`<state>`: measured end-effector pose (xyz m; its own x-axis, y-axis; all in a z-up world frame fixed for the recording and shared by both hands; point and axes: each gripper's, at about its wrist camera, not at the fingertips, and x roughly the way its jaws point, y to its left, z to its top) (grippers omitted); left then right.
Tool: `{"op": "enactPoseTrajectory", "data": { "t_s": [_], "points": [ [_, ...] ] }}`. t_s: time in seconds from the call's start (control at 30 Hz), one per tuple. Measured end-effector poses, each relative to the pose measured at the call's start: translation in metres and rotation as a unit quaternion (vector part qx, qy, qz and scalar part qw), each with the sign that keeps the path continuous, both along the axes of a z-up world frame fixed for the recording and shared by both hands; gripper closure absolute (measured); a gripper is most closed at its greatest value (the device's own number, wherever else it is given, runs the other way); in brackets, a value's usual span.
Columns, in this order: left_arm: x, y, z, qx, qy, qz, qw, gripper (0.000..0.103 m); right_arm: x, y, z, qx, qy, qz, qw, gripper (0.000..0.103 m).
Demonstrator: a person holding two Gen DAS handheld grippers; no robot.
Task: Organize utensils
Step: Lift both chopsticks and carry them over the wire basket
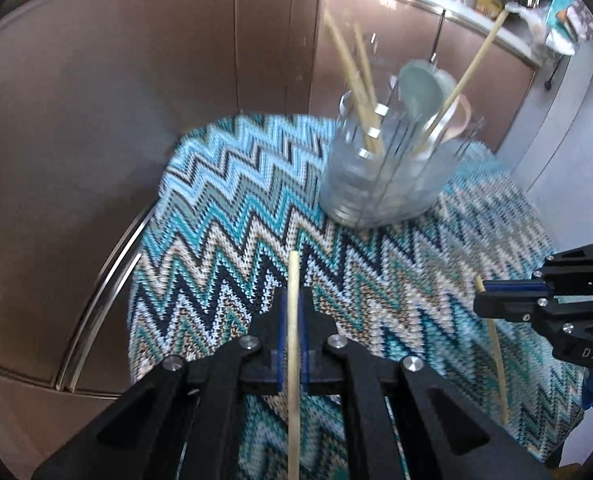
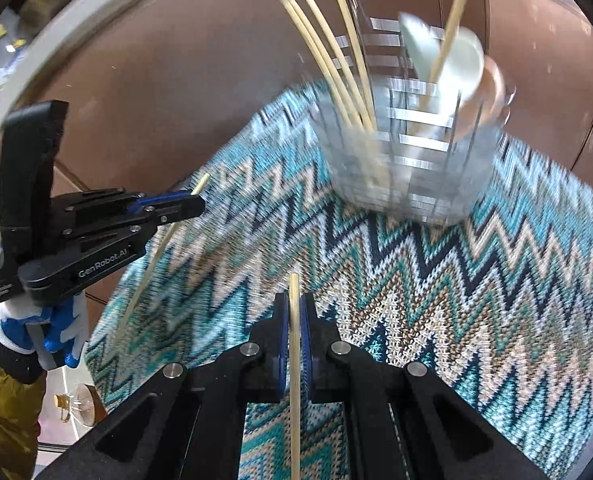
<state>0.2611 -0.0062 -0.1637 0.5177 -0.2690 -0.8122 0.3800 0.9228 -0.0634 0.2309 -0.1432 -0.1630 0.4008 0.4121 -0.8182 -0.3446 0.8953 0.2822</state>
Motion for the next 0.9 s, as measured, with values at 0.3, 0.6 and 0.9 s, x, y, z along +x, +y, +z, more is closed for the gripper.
{"op": "enactPoseTrajectory", "data": {
  "t_s": [0.3, 0.6, 0.9],
  "points": [
    [-0.055, 0.011, 0.061, -0.038, -0.091, 0.010, 0.9951, 0.098, -0.058, -0.006, 0.061, -0.003, -0.114, -0.011, 0.993, 0.097],
    [-0.052, 0.010, 0.142, -0.150, -0.181, 0.043, 0.9711, 0.098, -0.053, -0.027, 0.161, 0.029, -0.275, -0.051, 0.960, 0.097],
    [0.004, -0.007, 0.188, -0.260, -0.316, 0.121, 0.9047, 0.098, -0.002, -0.022, 0.197, 0.040, -0.378, -0.077, 0.922, 0.097]
  ]
}}
